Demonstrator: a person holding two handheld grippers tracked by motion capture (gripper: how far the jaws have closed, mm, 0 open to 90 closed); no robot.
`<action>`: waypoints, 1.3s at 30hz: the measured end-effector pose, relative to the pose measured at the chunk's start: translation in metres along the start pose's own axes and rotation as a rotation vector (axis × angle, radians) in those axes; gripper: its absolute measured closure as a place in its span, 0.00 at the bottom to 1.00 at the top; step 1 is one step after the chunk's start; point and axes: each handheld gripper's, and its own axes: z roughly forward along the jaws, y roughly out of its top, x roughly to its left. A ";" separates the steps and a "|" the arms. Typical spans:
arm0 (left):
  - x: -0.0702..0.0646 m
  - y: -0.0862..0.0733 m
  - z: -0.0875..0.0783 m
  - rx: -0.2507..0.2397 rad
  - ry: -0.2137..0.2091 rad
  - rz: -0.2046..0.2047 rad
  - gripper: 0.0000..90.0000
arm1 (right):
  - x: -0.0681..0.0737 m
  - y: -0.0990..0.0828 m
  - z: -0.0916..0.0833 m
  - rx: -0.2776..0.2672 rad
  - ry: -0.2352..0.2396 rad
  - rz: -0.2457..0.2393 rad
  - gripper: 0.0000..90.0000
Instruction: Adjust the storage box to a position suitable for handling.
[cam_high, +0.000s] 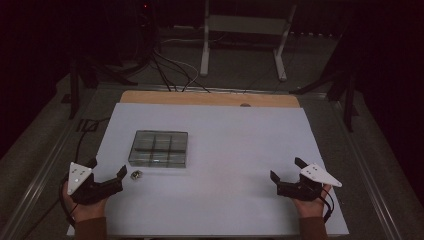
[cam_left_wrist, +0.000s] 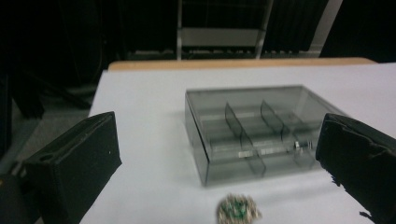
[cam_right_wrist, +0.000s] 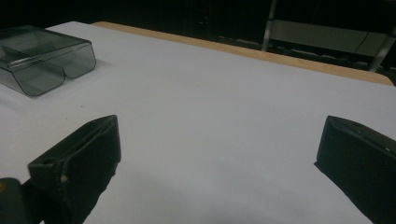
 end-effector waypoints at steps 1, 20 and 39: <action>0.001 0.003 0.002 -0.001 -0.002 0.000 0.01 | 0.000 0.000 0.000 0.001 0.002 -0.002 0.00; 0.021 0.034 0.049 0.101 0.015 -0.019 0.16 | 0.001 0.000 0.005 0.002 0.006 -0.020 0.00; 0.036 0.023 0.100 0.250 -0.015 -0.119 1.00 | 0.001 0.001 0.005 -0.001 0.003 -0.020 0.00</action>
